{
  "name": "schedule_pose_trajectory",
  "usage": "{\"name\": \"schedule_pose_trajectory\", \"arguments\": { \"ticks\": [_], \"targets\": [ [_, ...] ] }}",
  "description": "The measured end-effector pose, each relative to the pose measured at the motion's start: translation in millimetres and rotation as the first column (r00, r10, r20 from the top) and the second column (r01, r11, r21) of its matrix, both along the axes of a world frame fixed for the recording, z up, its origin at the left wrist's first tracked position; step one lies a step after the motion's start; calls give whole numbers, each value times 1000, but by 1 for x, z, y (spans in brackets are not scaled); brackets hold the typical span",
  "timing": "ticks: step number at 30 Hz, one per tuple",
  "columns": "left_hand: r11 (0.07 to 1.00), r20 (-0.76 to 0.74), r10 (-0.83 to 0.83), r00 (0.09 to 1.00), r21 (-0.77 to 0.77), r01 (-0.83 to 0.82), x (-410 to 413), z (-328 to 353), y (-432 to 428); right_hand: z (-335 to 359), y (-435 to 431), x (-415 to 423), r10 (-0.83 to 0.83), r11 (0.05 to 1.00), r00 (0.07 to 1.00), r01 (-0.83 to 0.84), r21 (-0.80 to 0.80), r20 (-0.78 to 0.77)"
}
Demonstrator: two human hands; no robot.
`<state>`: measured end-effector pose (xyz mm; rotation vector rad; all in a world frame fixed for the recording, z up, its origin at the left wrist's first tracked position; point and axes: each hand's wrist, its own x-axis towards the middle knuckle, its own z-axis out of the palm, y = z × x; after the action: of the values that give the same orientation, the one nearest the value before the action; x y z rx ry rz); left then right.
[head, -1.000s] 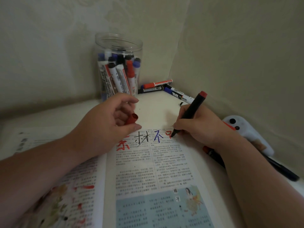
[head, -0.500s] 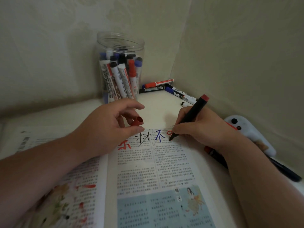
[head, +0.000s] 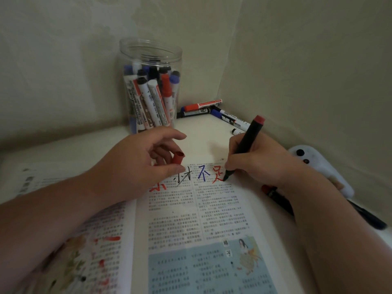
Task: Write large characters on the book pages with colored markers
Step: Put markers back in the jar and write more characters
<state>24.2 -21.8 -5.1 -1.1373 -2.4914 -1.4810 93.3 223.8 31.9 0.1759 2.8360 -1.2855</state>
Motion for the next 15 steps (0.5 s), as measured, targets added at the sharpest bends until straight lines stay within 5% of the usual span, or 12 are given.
{"name": "schedule_pose_trajectory", "arguments": {
  "ticks": [7, 11, 15],
  "targets": [
    [998, 1, -65, 998, -18, 65, 0, 0, 1, 7, -4, 3, -70, 996, 995, 73, 45, -67],
    [990, -24, -68, 997, -122, 64, 4, 5, 0, 10, -9, 7, -184, 966, 921, 105, -235, -342],
    [984, 15, -88, 996, -157, 90, 8, 11, 0, 1, -21, 7, -79, 857, 937, -111, -503, -340]
  ]
}}
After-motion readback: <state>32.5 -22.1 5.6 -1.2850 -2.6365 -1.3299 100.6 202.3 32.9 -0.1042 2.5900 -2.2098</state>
